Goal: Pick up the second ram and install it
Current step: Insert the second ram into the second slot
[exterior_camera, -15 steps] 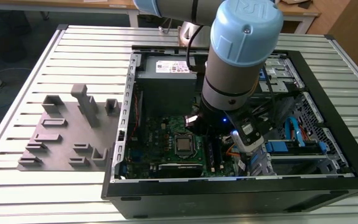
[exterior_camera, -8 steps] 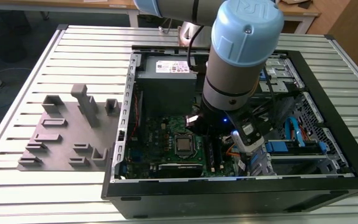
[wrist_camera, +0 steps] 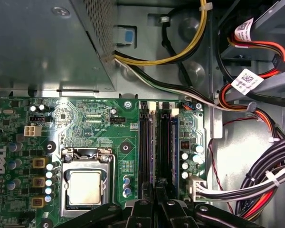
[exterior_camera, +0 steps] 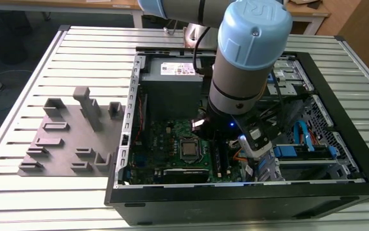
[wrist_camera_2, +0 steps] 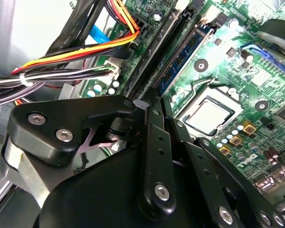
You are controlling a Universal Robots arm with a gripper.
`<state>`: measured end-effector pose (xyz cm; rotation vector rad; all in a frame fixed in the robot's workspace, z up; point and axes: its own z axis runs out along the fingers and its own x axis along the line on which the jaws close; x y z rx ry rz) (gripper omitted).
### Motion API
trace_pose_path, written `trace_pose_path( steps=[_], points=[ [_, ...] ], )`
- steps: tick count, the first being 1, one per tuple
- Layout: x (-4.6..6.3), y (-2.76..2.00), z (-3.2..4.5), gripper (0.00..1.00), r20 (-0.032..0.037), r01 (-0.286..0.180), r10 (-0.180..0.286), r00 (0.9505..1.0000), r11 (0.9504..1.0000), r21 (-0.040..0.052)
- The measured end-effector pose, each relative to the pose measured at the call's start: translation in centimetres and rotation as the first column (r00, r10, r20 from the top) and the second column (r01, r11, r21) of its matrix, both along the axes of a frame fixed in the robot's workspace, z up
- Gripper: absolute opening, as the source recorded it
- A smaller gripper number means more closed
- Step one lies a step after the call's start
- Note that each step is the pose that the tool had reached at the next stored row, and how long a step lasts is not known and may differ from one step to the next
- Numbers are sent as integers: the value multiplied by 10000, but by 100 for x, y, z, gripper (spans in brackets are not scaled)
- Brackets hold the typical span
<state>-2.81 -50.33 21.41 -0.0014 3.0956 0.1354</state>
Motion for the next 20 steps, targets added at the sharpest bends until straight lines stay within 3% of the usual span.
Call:
trace_pose_path(
  steps=[14,20],
  points=[
    [5,9,-46,11,-1,-1,1,10000,10000,-2],
    [5,9,-46,25,-3,-1,1,10000,10000,-7]
  ],
)
